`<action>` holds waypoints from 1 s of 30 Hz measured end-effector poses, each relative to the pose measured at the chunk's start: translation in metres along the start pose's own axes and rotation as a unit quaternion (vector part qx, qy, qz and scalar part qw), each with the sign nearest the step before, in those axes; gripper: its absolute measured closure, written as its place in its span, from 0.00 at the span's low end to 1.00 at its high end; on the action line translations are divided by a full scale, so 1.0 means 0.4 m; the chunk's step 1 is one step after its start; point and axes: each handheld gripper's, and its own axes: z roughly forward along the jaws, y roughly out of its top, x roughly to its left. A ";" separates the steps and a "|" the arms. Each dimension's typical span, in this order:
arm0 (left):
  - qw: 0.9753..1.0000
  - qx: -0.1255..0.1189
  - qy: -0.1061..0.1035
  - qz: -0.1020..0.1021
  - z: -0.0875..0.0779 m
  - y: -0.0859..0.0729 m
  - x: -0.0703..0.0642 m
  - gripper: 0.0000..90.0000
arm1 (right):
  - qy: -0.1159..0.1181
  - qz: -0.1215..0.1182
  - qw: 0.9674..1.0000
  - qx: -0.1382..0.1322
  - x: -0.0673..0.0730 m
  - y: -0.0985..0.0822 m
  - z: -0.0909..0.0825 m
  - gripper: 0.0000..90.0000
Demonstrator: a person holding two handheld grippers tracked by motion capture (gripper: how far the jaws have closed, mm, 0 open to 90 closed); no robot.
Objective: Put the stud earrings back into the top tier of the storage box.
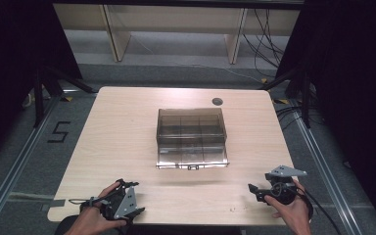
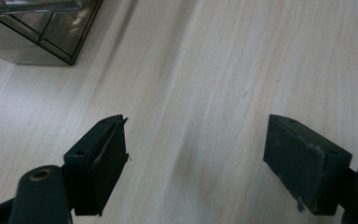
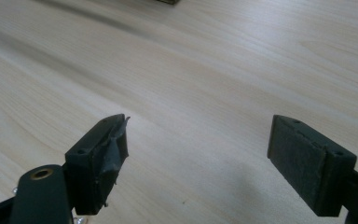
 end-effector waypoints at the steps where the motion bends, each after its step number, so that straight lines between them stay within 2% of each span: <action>1: 1.000 0.000 0.000 0.000 0.000 0.000 0.000 0.23 | 0.000 0.000 1.000 0.000 0.000 0.000 0.000 0.24; 2: 1.000 0.000 0.005 0.000 -0.001 0.000 -0.001 0.23 | -0.005 0.024 1.000 0.001 0.013 -0.002 -0.001 0.24; 3: 1.000 0.000 0.003 -0.001 0.000 0.000 -0.001 0.23 | -0.008 0.009 1.000 0.000 0.011 -0.001 0.002 0.24; 4: 1.000 -0.001 -0.005 -0.001 0.000 0.000 0.000 0.23 | 0.001 0.001 1.000 0.009 0.008 0.000 0.001 0.24; 5: 1.000 0.000 0.006 0.001 -0.002 0.000 0.000 0.23 | 0.001 0.011 1.000 0.010 0.016 -0.001 0.003 0.24; 6: 1.000 0.002 0.006 0.005 -0.003 0.001 0.002 0.23 | -0.012 -0.014 1.000 0.010 0.011 -0.001 0.005 0.24; 8: 1.000 0.000 0.006 0.002 -0.002 0.001 0.001 0.23 | -0.007 -0.020 1.000 0.008 0.011 -0.001 0.009 0.24; 9: 1.000 0.000 0.001 -0.002 -0.001 0.000 -0.001 0.23 | -0.009 -0.009 1.000 0.014 0.017 -0.001 0.006 0.24; 10: 1.000 -0.001 -0.005 0.000 0.000 0.000 0.000 0.23 | 0.000 -0.010 1.000 0.022 0.018 -0.001 0.007 0.25; 11: 1.000 0.002 0.004 0.001 -0.002 0.000 0.000 0.23 | 0.009 -0.014 1.000 0.026 0.018 0.002 0.007 0.25; 12: 1.000 -0.002 0.001 0.001 0.001 0.000 0.001 0.23 | 0.008 -0.025 0.999 0.023 0.019 0.003 0.008 0.25; 13: 1.000 0.000 0.001 0.002 0.001 0.000 0.001 0.23 | 0.009 -0.020 0.999 0.027 0.023 0.005 0.006 0.25; 14: 1.000 -0.005 0.008 -0.003 0.001 -0.001 -0.002 0.23 | 0.000 -0.012 0.999 0.031 0.033 0.006 0.003 0.26; 15: 1.000 -0.005 0.006 -0.002 0.003 -0.001 -0.002 0.23 | 0.002 -0.005 0.999 0.038 0.040 0.010 -0.003 0.27; 16: 1.000 -0.005 0.001 -0.001 0.004 -0.001 -0.002 0.23 | 0.001 -0.023 0.999 0.038 0.037 0.013 -0.005 0.29; 17: 1.000 -0.002 0.004 0.002 0.003 0.000 0.000 0.23 | 0.002 -0.034 0.999 0.036 0.036 0.014 -0.005 0.30; 18: 1.000 -0.001 0.000 0.001 0.001 0.000 0.001 0.23 | 0.002 -0.037 0.999 0.039 0.040 0.018 -0.008 0.32; 19: 1.000 0.000 0.006 0.003 -0.002 0.001 0.001 0.23 | 0.005 -0.040 0.998 0.042 0.042 0.021 -0.012 0.35; 21: 1.000 -0.001 -0.007 0.000 0.001 0.000 -0.001 0.23 | 0.005 -0.048 0.998 0.050 0.048 0.026 -0.019 0.40; 23: 1.000 -0.001 -0.006 -0.001 0.001 0.001 0.000 0.23 | 0.010 -0.053 0.996 0.069 0.059 0.033 -0.027 0.49; 24: 1.000 -0.002 -0.003 -0.001 0.001 0.001 -0.001 0.23 | 0.013 -0.039 0.997 0.062 0.070 0.031 -0.025 0.52; 25: 1.000 -0.001 -0.006 -0.001 0.001 0.001 0.000 0.23 | 0.012 -0.068 0.993 0.093 0.082 0.040 -0.032 0.57; 26: 1.000 -0.001 -0.006 -0.001 0.001 0.001 0.000 0.23 | 0.007 -0.085 0.991 0.100 0.087 0.043 -0.032 0.59; 27: 1.000 0.004 -0.002 0.005 0.000 0.001 0.001 0.23 | 0.007 -0.085 0.991 0.100 0.087 0.043 -0.032 0.59; 28: 1.000 0.000 0.007 0.003 0.001 0.000 -0.001 0.23 | 0.015 -0.115 0.987 0.115 0.098 0.050 -0.032 0.61; 29: 1.000 0.001 0.009 0.007 0.000 0.001 0.000 0.23 | 0.015 -0.115 0.987 0.115 0.098 0.050 -0.032 0.61; 30: 1.000 0.000 0.009 0.006 0.001 0.001 -0.001 0.23 | 0.019 -0.128 0.985 0.115 0.103 0.051 -0.030 0.63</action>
